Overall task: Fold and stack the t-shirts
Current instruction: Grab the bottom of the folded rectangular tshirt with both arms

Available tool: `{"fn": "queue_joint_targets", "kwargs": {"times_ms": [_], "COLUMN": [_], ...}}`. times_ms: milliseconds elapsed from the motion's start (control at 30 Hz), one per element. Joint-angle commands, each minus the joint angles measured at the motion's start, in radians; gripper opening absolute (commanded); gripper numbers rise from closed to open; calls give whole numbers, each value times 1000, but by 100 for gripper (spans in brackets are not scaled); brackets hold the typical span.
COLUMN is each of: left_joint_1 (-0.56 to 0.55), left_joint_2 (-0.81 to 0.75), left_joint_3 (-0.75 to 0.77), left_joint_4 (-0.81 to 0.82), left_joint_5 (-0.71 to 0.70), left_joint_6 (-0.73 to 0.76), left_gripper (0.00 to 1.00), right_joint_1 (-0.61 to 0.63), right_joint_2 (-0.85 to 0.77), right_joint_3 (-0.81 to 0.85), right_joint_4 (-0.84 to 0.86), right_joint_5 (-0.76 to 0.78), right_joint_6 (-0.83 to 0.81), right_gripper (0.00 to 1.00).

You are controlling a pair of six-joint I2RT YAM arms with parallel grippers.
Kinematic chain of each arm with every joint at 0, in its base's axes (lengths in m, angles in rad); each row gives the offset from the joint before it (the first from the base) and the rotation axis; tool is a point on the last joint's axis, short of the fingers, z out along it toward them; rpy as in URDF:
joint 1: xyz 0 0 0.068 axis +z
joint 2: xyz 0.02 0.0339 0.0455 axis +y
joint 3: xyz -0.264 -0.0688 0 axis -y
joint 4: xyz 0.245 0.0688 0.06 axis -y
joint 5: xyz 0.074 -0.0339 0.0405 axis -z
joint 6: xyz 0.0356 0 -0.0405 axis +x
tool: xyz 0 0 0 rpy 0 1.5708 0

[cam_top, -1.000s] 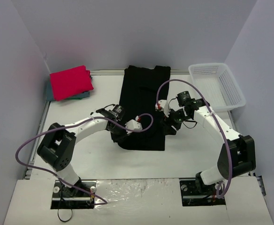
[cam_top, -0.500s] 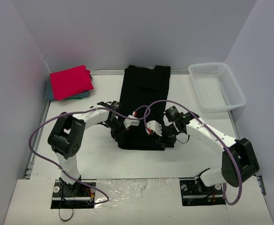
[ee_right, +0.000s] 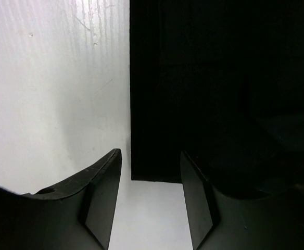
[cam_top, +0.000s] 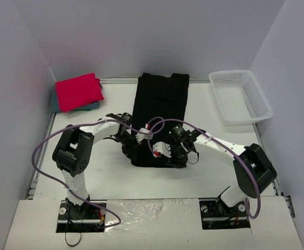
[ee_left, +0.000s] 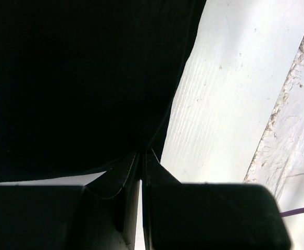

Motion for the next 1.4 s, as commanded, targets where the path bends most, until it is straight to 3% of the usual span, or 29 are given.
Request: {"fn": "queue_joint_targets", "kwargs": {"times_ms": [0,800,900,1033,1100,1367], "left_joint_1": [13,23,25,25,25,25], "left_joint_2": [-34,-18,-19,-25,-30,-65], "left_joint_3": [-3,7,7,7,7,21], "left_joint_4": [-36,-54,-59,-57,-59,-77], "left_joint_5": [49,65,65,65,66,71], "left_joint_6": [38,52,54,52,54,55], "left_gripper": [2,3,2,2,2,2], "right_joint_1": [10,24,22,24,24,24], "right_joint_2": [24,76,99,127,126,57], "right_joint_3": [-10,-65,-70,-65,-63,-2], "right_joint_4": [-3,22,34,36,31,-128], "right_joint_5": [43,143,157,148,137,43], "right_joint_6": [14,40,47,52,61,66], "right_gripper": [45,48,37,7,0,0]}}
